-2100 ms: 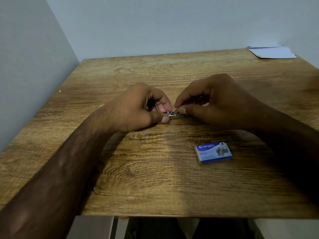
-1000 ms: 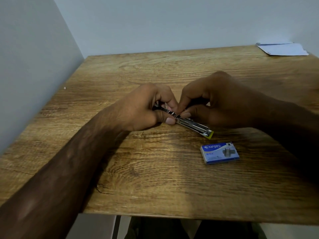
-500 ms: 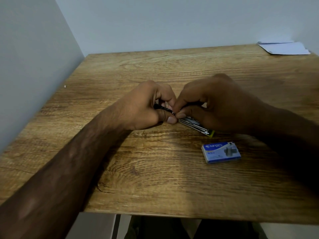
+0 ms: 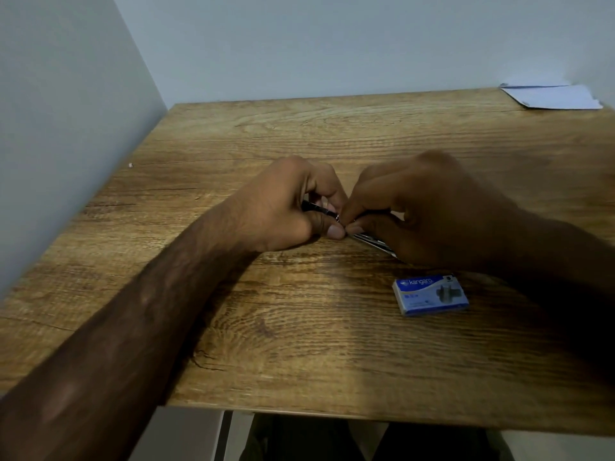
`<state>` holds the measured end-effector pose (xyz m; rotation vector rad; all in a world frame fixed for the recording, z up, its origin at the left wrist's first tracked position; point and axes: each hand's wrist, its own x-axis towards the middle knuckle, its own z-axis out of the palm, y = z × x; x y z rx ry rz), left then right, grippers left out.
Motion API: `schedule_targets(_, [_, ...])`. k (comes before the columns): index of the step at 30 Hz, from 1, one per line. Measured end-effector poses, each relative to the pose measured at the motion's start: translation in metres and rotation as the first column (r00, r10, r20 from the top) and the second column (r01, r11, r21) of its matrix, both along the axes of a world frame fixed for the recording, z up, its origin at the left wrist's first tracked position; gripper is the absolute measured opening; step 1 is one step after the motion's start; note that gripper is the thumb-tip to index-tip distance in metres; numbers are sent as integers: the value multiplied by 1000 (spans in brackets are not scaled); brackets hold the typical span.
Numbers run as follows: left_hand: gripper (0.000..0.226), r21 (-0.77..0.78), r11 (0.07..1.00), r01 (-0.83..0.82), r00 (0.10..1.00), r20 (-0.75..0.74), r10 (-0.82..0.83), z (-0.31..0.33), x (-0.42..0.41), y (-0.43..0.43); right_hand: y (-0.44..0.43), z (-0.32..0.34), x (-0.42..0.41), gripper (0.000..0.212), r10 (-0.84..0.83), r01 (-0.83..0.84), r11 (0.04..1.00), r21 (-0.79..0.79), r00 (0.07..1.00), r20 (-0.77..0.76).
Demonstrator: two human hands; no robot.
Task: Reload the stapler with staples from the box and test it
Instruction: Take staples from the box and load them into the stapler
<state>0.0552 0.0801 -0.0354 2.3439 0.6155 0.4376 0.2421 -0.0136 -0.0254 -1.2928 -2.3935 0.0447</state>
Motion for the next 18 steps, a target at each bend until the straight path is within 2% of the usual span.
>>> schedule_targets(6, [46, 24, 999, 27, 999, -19, -27, 0, 1, 1, -1, -3, -3, 11, -16, 17, 1000, 23, 1000, -21])
schedule_targets(14, [46, 50, 999, 3, 1000, -17, -2, 1, 0, 1, 2, 0, 8, 14, -16, 0, 995, -102, 986, -163])
schedule_targets(18, [24, 32, 999, 10, 999, -50, -8, 0, 0, 3, 3, -4, 5, 15, -32, 25, 998, -52, 989, -144])
